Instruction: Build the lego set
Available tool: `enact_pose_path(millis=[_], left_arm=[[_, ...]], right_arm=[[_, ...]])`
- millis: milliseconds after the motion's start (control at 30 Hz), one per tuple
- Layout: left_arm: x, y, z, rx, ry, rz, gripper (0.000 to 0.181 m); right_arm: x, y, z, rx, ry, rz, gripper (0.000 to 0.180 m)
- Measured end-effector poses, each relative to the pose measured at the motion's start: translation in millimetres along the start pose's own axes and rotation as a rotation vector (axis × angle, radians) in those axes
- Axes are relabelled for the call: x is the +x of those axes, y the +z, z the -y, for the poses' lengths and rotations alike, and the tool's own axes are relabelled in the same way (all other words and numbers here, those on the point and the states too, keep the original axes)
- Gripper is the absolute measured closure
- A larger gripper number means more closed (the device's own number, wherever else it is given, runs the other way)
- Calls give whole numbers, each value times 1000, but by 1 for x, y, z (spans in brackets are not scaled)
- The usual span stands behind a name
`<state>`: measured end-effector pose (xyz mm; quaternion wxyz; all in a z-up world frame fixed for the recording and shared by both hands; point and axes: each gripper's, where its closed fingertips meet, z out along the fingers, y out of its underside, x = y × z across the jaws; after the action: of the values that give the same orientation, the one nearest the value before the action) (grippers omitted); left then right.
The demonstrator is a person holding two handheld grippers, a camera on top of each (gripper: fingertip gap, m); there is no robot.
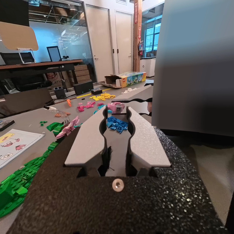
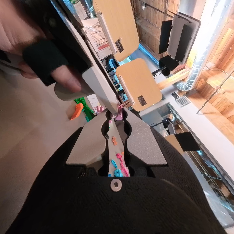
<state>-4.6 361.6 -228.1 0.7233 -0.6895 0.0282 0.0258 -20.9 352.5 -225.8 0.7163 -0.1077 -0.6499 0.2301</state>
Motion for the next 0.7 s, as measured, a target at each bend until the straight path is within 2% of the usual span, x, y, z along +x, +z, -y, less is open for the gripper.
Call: enact_pose_path(millis=[100,467,700], left_arm=[[-1,0,-2,-12,-8,5,159],[-2,1,-10,-73,25,26,160],[1,-4,5,39,-33,-41,160]], right_arm=[[-2,0,1,2,-10,9,165],[-9,-1,2,-16,-141,19,163],[-1,-1,16,4,-165,37,161]])
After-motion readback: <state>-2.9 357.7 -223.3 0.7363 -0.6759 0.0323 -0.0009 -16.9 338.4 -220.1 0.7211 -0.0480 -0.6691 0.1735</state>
